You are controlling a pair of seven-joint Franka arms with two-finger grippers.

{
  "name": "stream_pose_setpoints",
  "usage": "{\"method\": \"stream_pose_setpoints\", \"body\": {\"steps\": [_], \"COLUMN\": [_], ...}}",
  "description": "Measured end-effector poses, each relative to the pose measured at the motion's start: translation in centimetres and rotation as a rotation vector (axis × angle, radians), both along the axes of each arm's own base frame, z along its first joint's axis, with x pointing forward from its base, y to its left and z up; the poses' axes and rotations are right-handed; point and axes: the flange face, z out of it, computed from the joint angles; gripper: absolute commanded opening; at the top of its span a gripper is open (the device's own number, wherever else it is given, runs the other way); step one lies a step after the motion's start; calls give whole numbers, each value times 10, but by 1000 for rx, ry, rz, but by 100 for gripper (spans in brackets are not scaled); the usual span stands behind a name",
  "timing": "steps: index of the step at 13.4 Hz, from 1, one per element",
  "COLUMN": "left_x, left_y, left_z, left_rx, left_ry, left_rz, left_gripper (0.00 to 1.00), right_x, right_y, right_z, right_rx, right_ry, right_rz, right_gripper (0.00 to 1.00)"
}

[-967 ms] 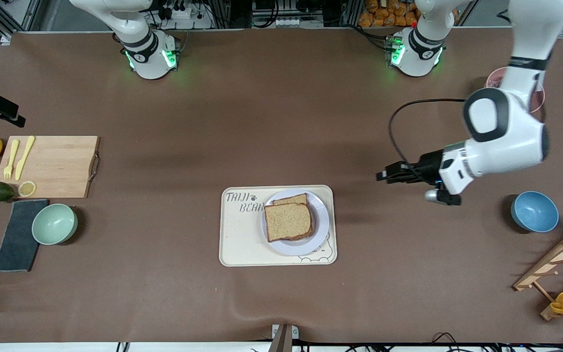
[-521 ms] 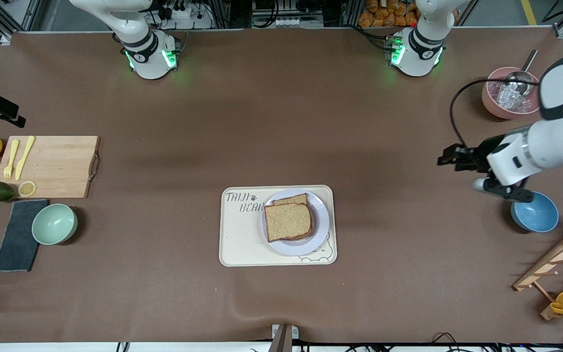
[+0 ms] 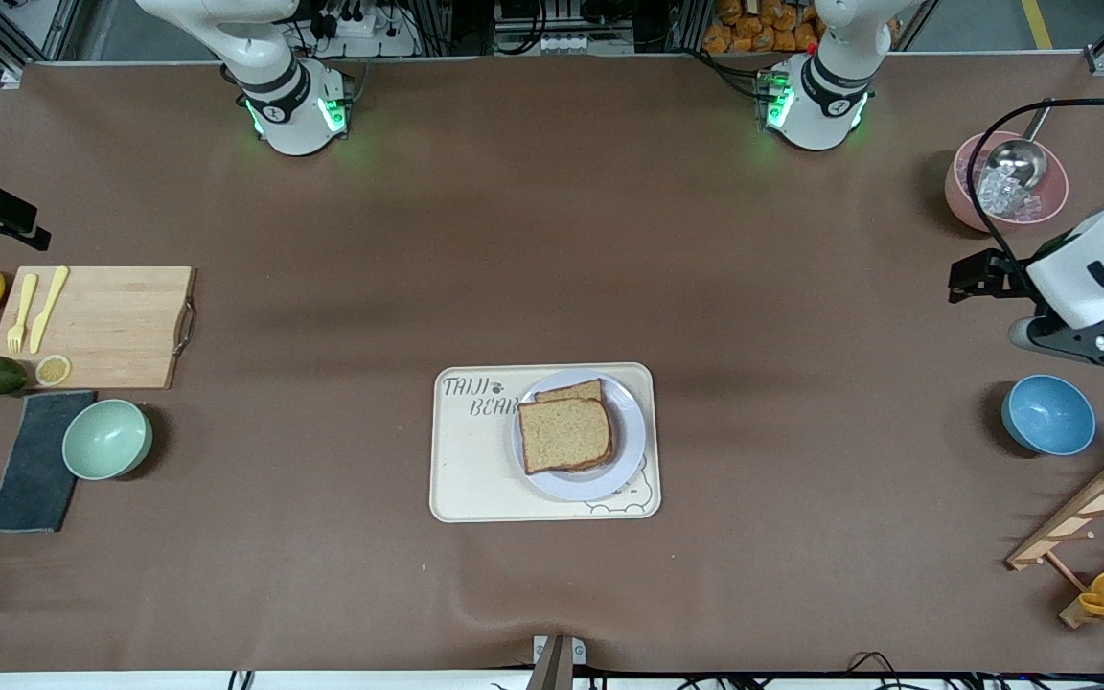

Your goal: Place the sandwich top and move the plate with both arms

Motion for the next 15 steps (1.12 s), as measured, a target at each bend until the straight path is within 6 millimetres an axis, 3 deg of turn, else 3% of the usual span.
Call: {"method": "stream_pose_setpoints", "body": {"steps": [2, 6, 12, 15], "left_x": [2, 3, -15, -23], "left_y": [10, 24, 3, -2], "left_z": [16, 26, 58, 64], "left_rx": [-1, 2, 13, 24], "left_ry": [-35, -59, -104, -97], "left_rz": [17, 109, 191, 219], "left_gripper": [100, 100, 100, 100], "right_x": [0, 0, 0, 0], "right_y": [0, 0, 0, 0], "right_z": [0, 0, 0, 0], "right_rx": [0, 0, 0, 0], "right_ry": [0, 0, 0, 0], "right_rz": [0, 0, 0, 0], "right_gripper": [100, 100, 100, 100]}}
